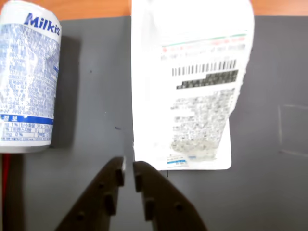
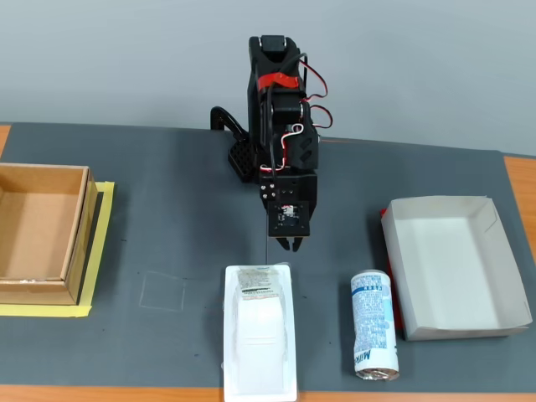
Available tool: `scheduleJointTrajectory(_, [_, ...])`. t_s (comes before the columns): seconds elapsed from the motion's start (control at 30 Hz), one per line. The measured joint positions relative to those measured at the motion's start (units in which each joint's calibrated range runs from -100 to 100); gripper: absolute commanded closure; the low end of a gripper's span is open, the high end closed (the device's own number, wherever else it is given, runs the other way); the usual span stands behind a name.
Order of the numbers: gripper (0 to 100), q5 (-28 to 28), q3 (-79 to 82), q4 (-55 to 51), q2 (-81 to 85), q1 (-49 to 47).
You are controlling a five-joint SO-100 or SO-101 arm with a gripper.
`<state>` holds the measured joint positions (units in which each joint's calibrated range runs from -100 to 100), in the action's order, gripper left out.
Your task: Pick the sandwich and put it in the gray box
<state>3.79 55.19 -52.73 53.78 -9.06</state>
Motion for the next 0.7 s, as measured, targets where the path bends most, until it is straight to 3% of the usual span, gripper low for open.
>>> scheduleJointTrajectory(0.7, [98,0.0,-20.3,0.0,-23.4,6.9])
